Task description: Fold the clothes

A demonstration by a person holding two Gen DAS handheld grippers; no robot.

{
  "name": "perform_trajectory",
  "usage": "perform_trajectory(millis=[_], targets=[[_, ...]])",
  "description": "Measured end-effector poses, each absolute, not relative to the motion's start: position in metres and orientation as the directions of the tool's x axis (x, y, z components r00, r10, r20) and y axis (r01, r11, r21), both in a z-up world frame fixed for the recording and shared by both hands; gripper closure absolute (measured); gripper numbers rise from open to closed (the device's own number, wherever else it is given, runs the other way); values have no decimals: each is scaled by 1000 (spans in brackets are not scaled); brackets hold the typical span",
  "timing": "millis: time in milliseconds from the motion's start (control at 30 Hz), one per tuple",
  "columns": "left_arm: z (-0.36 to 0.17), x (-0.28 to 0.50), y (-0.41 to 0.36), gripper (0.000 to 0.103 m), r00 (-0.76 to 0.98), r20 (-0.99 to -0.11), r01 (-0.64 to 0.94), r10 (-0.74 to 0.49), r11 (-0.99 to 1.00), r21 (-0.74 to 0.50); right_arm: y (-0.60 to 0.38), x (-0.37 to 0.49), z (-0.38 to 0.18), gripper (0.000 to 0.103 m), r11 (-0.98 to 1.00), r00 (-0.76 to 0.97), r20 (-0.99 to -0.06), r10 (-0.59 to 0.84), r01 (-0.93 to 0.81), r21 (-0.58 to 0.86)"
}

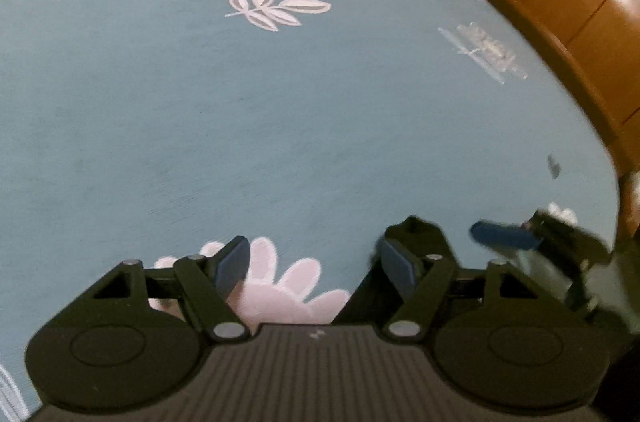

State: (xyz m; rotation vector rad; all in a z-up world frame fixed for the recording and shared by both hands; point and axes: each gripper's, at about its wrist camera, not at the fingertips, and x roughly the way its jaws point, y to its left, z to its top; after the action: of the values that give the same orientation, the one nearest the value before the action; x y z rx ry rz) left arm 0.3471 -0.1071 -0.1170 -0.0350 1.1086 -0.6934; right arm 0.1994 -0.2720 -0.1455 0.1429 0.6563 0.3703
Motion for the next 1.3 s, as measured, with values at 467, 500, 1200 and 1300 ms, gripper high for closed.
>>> perform_trajectory(millis=[467,500,1200,1300], targets=[[-121,330,-130,89,162,-749,500,-642,708,-499,-278,196,-146,8,920,729,-561,392,-296,257],[-123,331,-129,91,170,-750,492,-639,715,-497,-278,195,-146,8,920,729,-562,391,-297,255],[-136,356,-122,73,138,-724,333,-676,720,-609,-280,192,-143,7,918,725,-564,396,-292,270],[-132,363,-112,73,204,-729,250,-653,755,-607,-281,193,-141,7,921,722,-573,389,-285,266]])
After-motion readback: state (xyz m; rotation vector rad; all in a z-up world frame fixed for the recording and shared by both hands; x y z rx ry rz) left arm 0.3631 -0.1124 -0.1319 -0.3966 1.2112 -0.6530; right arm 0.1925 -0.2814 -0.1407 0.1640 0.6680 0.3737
